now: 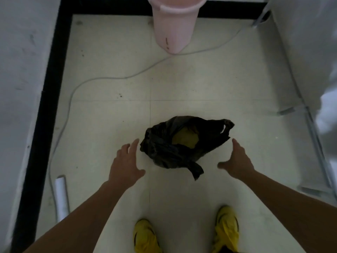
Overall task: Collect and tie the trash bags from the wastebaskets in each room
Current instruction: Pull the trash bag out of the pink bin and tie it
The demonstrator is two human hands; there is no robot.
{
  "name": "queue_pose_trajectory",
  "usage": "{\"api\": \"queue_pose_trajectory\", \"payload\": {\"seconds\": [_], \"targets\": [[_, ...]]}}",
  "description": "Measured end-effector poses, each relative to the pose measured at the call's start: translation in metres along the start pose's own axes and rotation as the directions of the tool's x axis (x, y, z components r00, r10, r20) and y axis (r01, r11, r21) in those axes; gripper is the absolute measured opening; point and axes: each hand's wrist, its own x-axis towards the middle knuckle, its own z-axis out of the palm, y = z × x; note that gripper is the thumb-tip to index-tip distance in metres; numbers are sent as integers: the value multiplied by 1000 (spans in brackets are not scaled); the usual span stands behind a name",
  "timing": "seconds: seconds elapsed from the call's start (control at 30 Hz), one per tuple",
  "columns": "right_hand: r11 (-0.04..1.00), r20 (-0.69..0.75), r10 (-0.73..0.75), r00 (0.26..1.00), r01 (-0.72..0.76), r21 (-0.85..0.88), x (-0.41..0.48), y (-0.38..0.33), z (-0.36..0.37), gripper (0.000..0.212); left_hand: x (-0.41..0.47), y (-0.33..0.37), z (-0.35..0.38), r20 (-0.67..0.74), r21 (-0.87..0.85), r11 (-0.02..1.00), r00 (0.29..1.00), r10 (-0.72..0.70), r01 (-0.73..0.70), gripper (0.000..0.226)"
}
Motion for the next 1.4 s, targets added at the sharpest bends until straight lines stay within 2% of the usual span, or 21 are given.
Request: {"api": "queue_pose_trajectory", "payload": {"seconds": [0.1,0.17,0.2,0.27,0.33,0.4,0.47,0.5,0.6,0.67,0.77,0.83,0.9,0.97,1.03,1.07,1.13,1.17,1.23,1.3,1.4], "targets": [[962,-31,-272,962,273,24,36,-11,22,137,46,6,27,-62,115,970,973,223,-215,132],[889,-120,-417,901,432,154,63,-20,34,127,79,16,41,-47,157,937,945,323,-312,129],[846,-165,-461,872,488,215,78,-26,40,116,96,22,49,-55,157,928,935,351,-339,116],[792,-228,-490,842,539,287,101,-43,46,85,124,30,60,-175,30,940,924,340,-340,64],[768,-308,-465,830,552,324,129,-54,55,55,149,31,73,-322,-333,915,940,115,-227,24],[745,-369,-386,845,522,415,153,-66,60,27,169,29,75,-297,-736,668,940,-170,-112,22],[657,-401,-324,857,509,556,169,-77,61,13,183,26,74,-229,-927,361,915,-331,-101,20],[616,-429,-311,848,524,588,175,-83,59,11,189,25,70,-211,-961,251,904,-373,-121,15],[531,-531,-303,791,603,596,188,-101,56,12,202,26,57,-172,-983,20,890,-422,-181,19],[425,-564,-296,771,635,645,182,-116,56,10,204,29,47,-129,-972,-144,930,-344,-188,25],[287,-541,-248,803,595,751,163,-129,66,20,194,40,45,-16,-951,-296,971,-238,-88,44],[254,-505,-271,819,567,783,145,-133,78,25,177,44,44,25,-924,-377,972,-233,-66,47],[244,-481,-382,789,588,771,132,-134,89,23,165,44,39,24,-904,-415,959,-284,-100,33],[238,-451,-539,712,642,729,125,-134,97,42,158,43,35,5,-899,-420,954,-300,-127,27],[324,-431,-612,663,707,629,123,-137,100,60,156,43,35,3,-909,-402,961,-275,-112,32],[361,-430,-616,660,722,591,122,-137,100,54,153,45,37,3,-911,-399,967,-256,-103,33],[361,-465,-556,689,704,611,120,-138,99,22,144,51,41,-16,-906,-406,968,-252,-121,31],[337,-491,-484,724,672,659,119,-137,95,17,140,52,42,-39,-901,-406,960,-277,-154,29],[246,-456,-304,837,531,811,120,-135,82,24,132,48,36,-67,-862,-455,942,-330,-221,30],[80,-298,-221,929,322,943,118,-133,67,26,131,36,30,-49,-798,-569,962,-269,-200,40],[-133,-174,-221,960,147,980,110,-134,55,24,125,34,27,-3,-717,-690,990,-141,-101,44]]}}
